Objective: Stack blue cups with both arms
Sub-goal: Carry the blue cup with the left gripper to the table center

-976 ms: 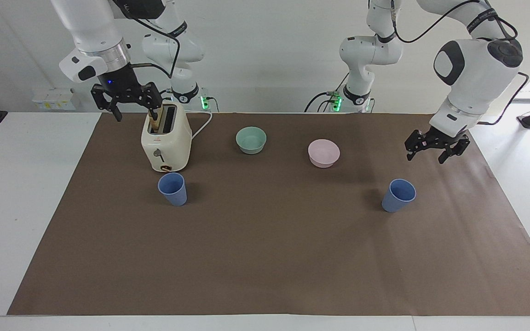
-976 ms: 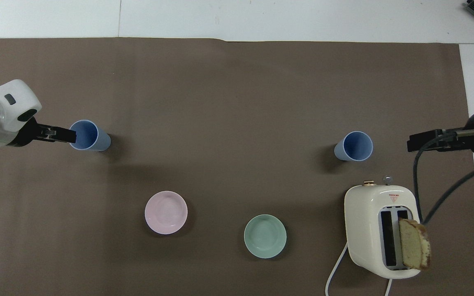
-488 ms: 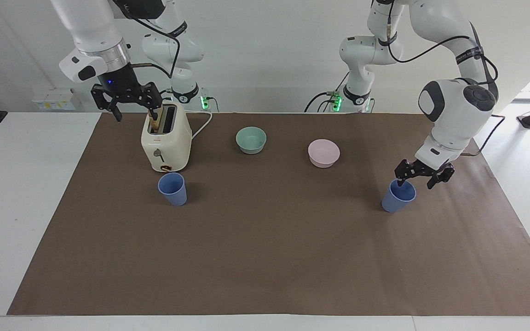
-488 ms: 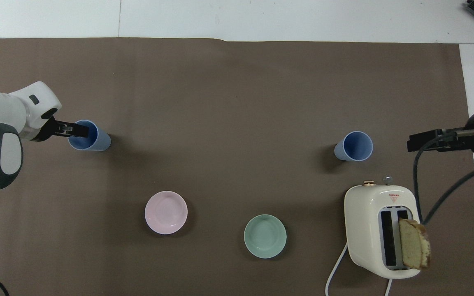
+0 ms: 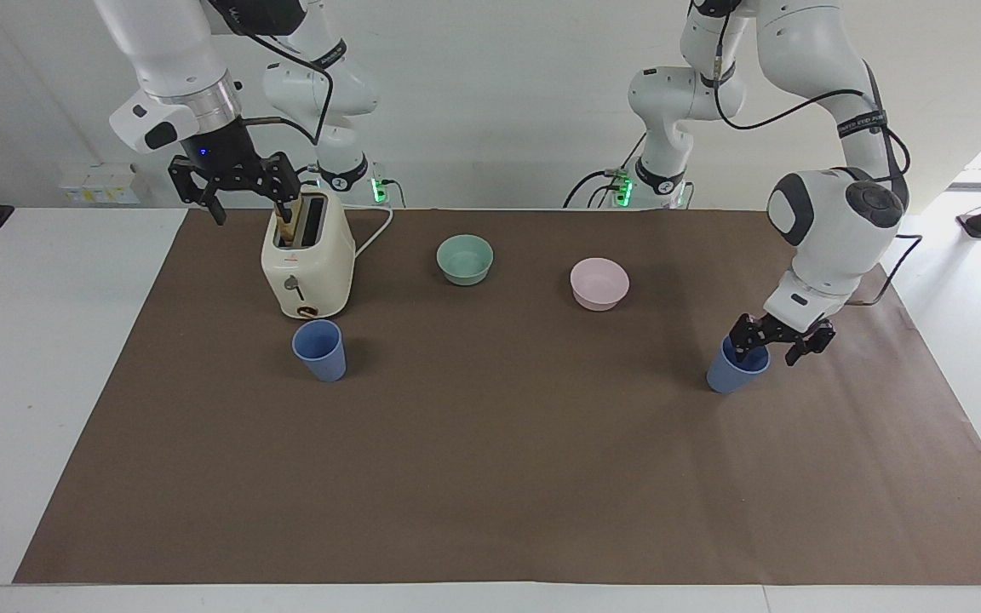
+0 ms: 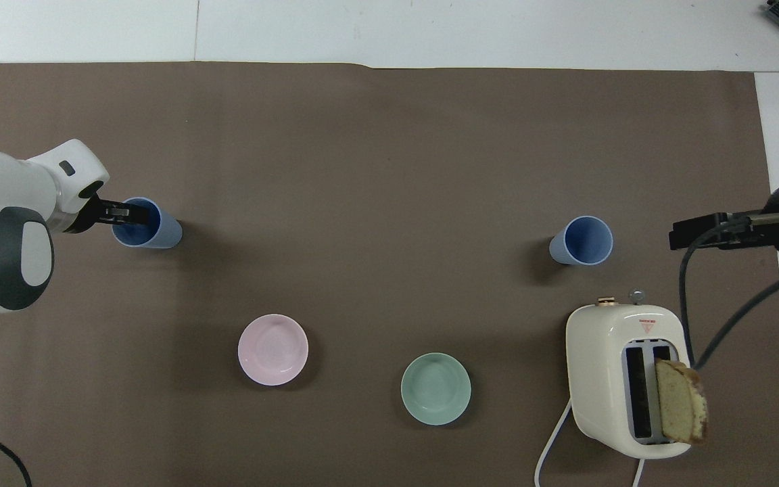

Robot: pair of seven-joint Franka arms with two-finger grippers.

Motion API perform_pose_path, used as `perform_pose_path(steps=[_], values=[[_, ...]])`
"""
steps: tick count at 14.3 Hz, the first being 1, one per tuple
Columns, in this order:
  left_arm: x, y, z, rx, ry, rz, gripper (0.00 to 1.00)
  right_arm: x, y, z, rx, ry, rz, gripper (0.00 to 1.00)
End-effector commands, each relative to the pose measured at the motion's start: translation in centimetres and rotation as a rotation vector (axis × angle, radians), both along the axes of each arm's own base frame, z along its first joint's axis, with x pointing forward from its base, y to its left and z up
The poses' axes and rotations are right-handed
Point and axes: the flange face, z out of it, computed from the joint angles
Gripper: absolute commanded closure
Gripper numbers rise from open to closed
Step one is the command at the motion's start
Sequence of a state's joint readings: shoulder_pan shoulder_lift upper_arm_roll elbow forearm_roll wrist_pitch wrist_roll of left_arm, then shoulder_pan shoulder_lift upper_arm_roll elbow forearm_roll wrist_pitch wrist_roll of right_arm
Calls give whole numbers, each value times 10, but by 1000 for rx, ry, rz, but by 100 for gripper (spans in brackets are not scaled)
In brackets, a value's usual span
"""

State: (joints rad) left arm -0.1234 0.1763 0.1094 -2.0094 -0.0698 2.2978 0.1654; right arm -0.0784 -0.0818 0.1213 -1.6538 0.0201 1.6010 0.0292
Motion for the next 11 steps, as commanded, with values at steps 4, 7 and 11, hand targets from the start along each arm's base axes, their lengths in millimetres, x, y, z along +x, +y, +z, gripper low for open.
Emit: perform_pose_path(steps=[4, 7, 11], values=[[-5, -3, -16, -17, -12, 5, 64, -6, -3, 1, -8, 7, 11, 0], [-4, -5, -10, -17, -11, -3, 93, -6, -3, 1, -8, 7, 11, 0], [-5, -11, 26, -28, 8, -11, 100, -6, -3, 1, -8, 7, 11, 0]])
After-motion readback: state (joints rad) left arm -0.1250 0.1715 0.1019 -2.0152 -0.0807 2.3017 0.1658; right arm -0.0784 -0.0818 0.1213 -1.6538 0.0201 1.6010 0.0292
